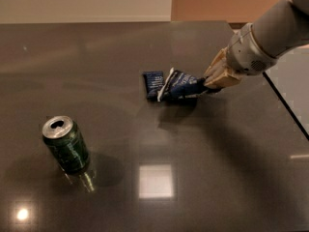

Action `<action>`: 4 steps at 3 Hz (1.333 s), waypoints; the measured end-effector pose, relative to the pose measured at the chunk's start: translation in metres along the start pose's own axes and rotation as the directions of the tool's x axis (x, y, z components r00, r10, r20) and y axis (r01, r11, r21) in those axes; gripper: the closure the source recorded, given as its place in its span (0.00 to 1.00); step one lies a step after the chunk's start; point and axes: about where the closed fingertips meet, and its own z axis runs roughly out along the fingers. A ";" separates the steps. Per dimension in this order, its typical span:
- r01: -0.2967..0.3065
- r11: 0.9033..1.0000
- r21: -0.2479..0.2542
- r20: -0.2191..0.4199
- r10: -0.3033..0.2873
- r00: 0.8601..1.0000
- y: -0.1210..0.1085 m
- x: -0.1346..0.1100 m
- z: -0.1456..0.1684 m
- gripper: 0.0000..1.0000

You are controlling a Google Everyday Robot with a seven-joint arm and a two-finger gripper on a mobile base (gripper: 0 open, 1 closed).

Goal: Move blue chip bag near rxbar blueberry

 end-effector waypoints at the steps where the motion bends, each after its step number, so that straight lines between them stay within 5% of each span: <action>1: 0.001 1.000 0.000 0.001 -0.001 1.000 0.000 -0.001 0.001 0.37; 2: 0.003 1.000 -0.001 0.001 -0.003 1.000 0.000 -0.002 0.001 0.13; 3: 0.006 1.000 -0.001 0.001 -0.006 1.000 0.001 -0.004 0.001 0.00; 4: 0.006 1.000 -0.001 0.001 -0.006 1.000 0.001 -0.004 0.001 0.00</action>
Offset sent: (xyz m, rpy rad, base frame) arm 0.0008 0.0009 0.0001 0.0007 -0.0001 0.0003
